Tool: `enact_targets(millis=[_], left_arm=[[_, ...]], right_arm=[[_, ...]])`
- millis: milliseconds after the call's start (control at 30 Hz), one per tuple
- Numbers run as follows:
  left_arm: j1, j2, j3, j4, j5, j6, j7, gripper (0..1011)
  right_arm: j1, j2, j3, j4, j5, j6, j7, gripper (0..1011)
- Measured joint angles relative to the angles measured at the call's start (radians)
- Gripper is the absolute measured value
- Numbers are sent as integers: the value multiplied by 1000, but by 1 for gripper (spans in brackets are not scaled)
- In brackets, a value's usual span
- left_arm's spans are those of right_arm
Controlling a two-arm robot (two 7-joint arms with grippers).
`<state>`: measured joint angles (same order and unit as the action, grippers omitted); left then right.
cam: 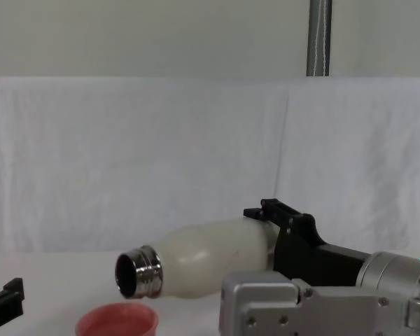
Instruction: Grasp the thermos with one hand and pour water into the cup lid.
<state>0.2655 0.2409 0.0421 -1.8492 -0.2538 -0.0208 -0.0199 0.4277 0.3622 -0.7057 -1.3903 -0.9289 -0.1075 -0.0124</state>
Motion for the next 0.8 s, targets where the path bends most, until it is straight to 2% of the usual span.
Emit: enact_targets(millis=[233, 300, 333, 367, 400, 433, 467, 533, 567, 667, 700, 767, 800], left_arm=[[0, 0, 0, 0, 0, 0, 0, 1001], [0, 0, 0, 0, 0, 0, 0, 1001], [0, 0, 0, 0, 0, 0, 0, 1001], [0, 0, 0, 0, 0, 0, 0, 1001], [0, 0, 0, 0, 0, 0, 0, 1001], [0, 0, 0, 0, 0, 0, 0, 1001], [0, 0, 0, 0, 0, 0, 0, 1001], [0, 0, 0, 0, 0, 0, 0, 1001], [0, 0, 0, 0, 0, 0, 0, 1001], [0, 0, 0, 0, 0, 0, 0, 1001], [0, 0, 0, 0, 0, 0, 0, 1001], [0, 0, 0, 0, 0, 0, 0, 1001], [0, 0, 0, 0, 0, 0, 0, 1001]], right_arm=[[-22, -8, 34, -22, 73, -12, 28, 961], [-34, -15, 56, -33, 121, -14, 46, 961], [-46, -22, 78, -42, 167, -14, 64, 961], [-46, -22, 78, -42, 167, -14, 64, 961], [-59, -31, 103, -52, 219, -14, 81, 961], [-67, -36, 117, -56, 244, -14, 91, 961], [-81, -46, 144, -64, 298, -13, 109, 961], [-97, -57, 173, -73, 360, -10, 129, 961], [-112, -69, 202, -79, 412, -5, 147, 961], [-134, -86, 246, -90, 502, 4, 175, 961], [-147, -95, 272, -96, 547, 9, 187, 961], [-161, -106, 300, -104, 598, 17, 201, 961], [-174, -116, 328, -112, 651, 26, 211, 961]])
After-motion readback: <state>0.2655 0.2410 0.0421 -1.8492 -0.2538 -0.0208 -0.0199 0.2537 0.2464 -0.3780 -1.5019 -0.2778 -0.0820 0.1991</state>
